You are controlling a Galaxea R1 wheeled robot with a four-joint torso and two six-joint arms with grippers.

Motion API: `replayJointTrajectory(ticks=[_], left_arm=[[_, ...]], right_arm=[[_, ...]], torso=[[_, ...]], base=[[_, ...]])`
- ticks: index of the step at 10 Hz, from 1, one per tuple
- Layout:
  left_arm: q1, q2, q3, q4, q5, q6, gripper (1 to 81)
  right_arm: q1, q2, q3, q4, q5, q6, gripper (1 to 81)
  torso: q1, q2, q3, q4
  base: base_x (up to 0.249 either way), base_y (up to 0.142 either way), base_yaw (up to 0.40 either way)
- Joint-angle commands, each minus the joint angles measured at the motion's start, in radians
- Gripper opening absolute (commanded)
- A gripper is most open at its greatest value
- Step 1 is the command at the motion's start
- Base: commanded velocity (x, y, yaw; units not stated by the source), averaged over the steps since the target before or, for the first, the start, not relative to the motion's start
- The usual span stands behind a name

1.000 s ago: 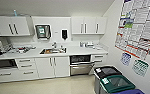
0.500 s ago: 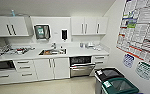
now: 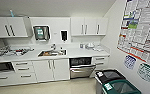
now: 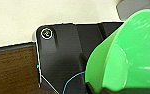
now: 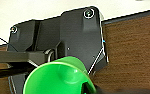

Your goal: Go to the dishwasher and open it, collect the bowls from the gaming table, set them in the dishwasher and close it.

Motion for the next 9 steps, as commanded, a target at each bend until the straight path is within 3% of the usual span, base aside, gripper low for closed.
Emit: replayJointTrajectory(ticks=[1, 9], left_arm=[[-0.056, -0.025, 0.007, 0.002, 0.044, -0.001, 1.0], [-0.056, -0.025, 0.007, 0.002, 0.044, -0.001, 1.0]], right_arm=[[0.038, -0.021, 0.001, -0.013, -0.042, -0.002, 1.0], [0.036, -0.021, 0.0, -0.013, -0.042, -0.002, 1.0]], torso=[[0.001, 0.0, 0.0, 0.0], [0.001, 0.0, 0.0, 0.0]], base=[[0.098, 0.0, 0.0], [0.121, 0.0, 0.0]])
